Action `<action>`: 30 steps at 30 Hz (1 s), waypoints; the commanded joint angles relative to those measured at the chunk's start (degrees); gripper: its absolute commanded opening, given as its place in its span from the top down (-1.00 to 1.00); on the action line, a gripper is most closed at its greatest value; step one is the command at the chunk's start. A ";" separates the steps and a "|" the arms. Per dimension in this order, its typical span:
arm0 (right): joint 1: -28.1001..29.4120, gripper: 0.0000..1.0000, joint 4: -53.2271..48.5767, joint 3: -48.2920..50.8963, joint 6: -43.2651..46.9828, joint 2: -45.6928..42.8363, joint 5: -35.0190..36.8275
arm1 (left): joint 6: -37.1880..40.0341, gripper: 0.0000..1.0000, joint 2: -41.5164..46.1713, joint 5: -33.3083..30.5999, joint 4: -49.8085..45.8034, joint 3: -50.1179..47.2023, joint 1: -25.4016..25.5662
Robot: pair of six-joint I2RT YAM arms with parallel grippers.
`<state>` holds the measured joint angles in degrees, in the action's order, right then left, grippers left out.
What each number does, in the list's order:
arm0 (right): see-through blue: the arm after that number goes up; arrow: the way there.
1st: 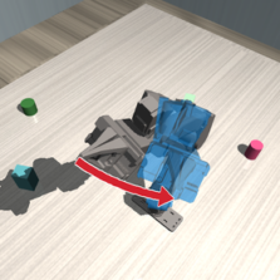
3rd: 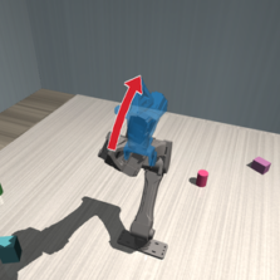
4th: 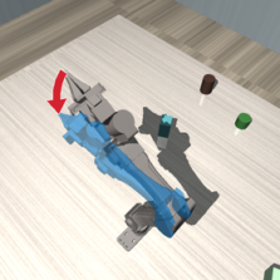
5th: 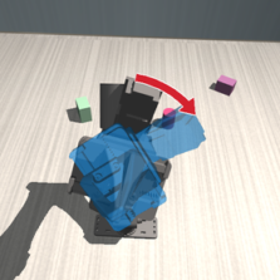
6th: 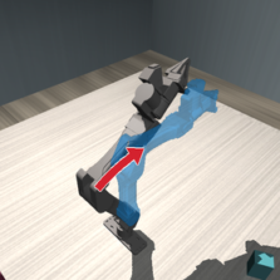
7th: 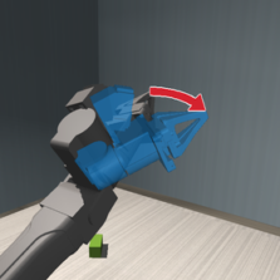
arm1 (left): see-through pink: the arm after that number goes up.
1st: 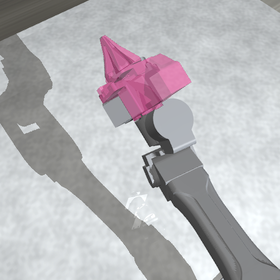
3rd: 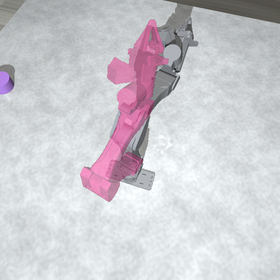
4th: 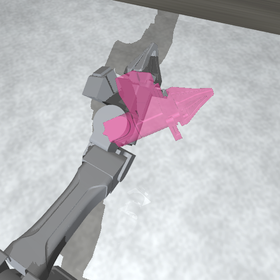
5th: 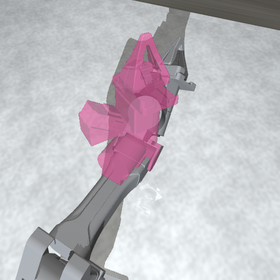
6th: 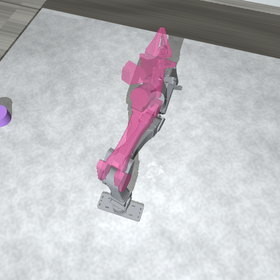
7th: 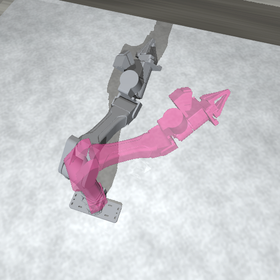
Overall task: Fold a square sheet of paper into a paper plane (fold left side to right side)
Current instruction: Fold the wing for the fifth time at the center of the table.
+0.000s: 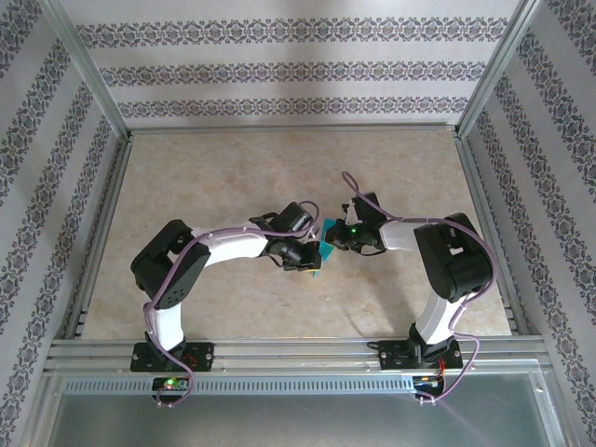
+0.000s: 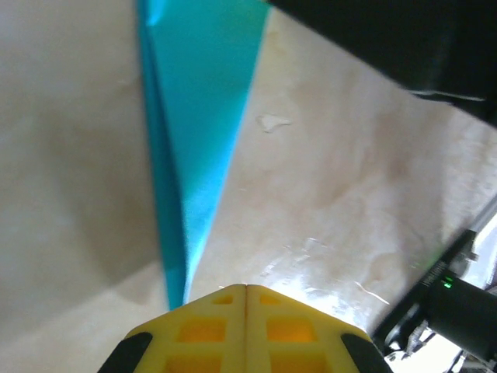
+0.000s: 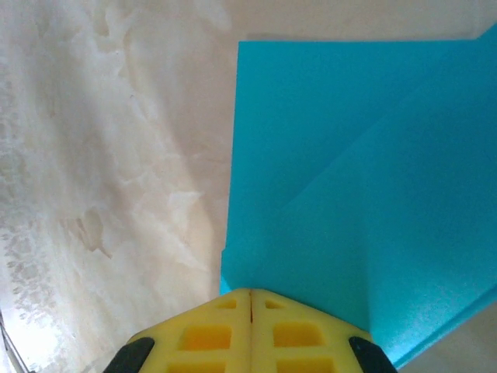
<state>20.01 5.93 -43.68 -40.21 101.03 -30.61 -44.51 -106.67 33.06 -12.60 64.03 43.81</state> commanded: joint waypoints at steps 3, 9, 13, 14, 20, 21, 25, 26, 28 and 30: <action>-0.05 1.00 -3.83 3.76 0.39 2.06 2.49 | -2.44 1.00 -0.40 4.12 3.15 -0.92 0.75; -0.01 1.00 -3.77 3.78 0.39 1.99 2.22 | -2.65 1.00 -2.51 4.11 4.15 -0.96 0.75; 0.03 1.00 -4.00 3.69 0.39 2.14 2.22 | -1.96 1.00 -3.66 3.86 3.28 -0.73 0.77; 0.03 1.00 -4.00 3.69 0.39 2.23 2.22 | -1.76 1.00 -3.95 3.82 3.14 -0.72 0.75; 0.29 1.00 -4.44 3.76 0.52 2.26 2.62 | -1.25 1.00 -4.42 2.70 2.62 -0.83 0.75; 0.29 1.00 -4.57 3.78 0.57 2.26 2.67 | -1.03 1.00 -4.50 2.31 2.21 -0.76 0.69; 0.23 1.00 -5.29 3.65 1.01 2.27 3.01 | 0.03 1.00 -5.03 1.14 0.43 -0.73 0.66; 0.24 1.00 -5.49 3.60 1.09 2.31 3.17 | 0.12 1.00 -5.04 1.07 0.43 -0.91 0.66; 0.26 1.00 -5.67 3.52 1.23 2.50 3.28 | 0.09 1.00 -5.12 0.96 0.47 -1.15 0.66; 0.20 1.00 -5.76 3.52 1.27 2.70 3.28 | 0.05 1.00 -5.12 0.87 0.54 -1.45 0.66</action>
<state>19.99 7.97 -42.61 -40.25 100.86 -30.92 -45.45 -110.72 35.07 -10.02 63.44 43.83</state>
